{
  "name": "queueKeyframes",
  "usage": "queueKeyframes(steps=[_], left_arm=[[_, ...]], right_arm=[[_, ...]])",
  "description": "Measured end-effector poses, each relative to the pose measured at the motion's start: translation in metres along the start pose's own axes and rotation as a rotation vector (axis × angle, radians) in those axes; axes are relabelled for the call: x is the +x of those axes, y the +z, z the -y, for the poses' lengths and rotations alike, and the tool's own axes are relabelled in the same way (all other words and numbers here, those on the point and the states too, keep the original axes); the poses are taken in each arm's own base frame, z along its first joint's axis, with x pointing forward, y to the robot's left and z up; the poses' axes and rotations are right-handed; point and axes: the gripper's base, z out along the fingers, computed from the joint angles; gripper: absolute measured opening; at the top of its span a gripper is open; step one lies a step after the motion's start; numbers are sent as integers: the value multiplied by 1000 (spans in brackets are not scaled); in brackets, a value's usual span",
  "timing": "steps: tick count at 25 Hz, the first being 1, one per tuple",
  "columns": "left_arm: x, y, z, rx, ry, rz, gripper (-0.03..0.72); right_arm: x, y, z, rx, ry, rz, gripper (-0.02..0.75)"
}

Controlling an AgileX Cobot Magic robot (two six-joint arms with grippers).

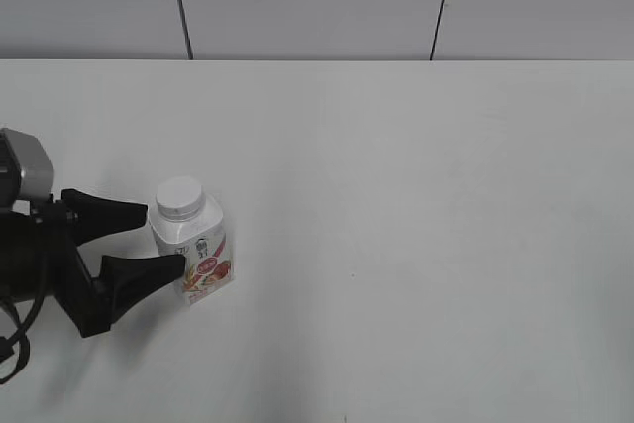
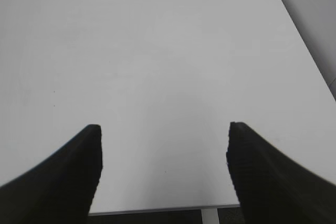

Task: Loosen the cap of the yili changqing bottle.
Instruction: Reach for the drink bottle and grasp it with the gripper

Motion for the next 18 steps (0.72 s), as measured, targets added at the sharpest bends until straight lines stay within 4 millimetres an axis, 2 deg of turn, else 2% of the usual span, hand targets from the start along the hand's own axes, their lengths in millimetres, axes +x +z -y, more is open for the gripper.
queueKeyframes(steps=[10,18], left_arm=[[29,22,-1,-15,-82,-24,580],[41,34,-9,-16,-123,-3,580]], right_arm=[[0,0,0,0,0,0,585],[0,0,0,0,0,0,585]])
